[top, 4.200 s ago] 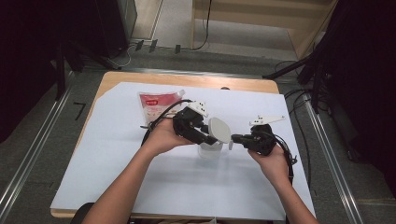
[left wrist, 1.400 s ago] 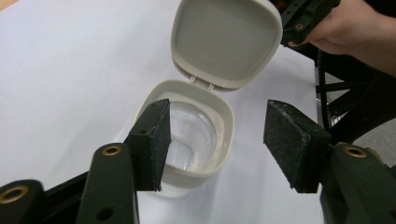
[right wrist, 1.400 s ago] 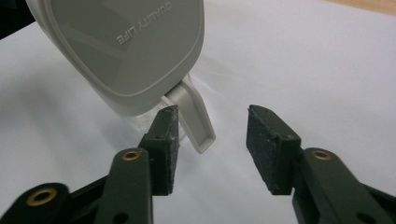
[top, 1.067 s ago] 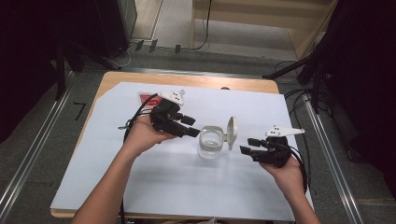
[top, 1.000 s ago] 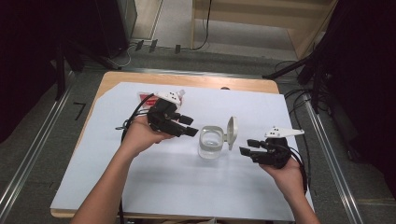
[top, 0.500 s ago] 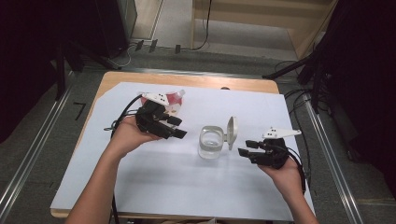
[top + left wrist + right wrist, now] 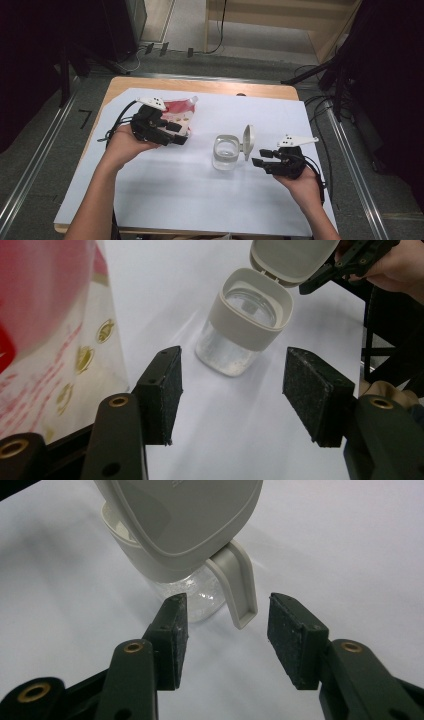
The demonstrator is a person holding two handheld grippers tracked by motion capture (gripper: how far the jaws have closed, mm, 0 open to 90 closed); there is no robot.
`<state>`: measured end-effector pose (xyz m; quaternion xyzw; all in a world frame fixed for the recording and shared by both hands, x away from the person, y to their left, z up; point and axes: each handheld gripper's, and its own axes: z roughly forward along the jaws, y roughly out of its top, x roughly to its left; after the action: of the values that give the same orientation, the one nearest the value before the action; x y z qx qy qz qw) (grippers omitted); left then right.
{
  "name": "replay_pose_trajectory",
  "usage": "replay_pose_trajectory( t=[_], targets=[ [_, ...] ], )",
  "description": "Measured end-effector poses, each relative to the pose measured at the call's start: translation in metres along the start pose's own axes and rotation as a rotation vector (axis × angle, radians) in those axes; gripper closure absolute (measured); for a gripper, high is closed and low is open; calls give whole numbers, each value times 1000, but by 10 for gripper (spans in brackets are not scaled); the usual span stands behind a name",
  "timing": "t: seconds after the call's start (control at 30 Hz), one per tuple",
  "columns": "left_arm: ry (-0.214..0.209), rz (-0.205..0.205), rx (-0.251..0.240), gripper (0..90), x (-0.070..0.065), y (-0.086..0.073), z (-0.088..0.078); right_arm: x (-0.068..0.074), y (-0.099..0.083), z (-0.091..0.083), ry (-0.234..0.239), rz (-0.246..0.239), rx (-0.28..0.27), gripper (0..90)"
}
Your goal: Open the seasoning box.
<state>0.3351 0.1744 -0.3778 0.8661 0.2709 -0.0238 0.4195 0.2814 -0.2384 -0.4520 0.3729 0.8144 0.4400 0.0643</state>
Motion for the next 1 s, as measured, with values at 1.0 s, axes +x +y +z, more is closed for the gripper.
replay_pose_trajectory(
  t=[1.0],
  targets=[
    [185,-115,-53,430,37,-34,-53,4,6,8,22,-24,9,498]
  ],
)
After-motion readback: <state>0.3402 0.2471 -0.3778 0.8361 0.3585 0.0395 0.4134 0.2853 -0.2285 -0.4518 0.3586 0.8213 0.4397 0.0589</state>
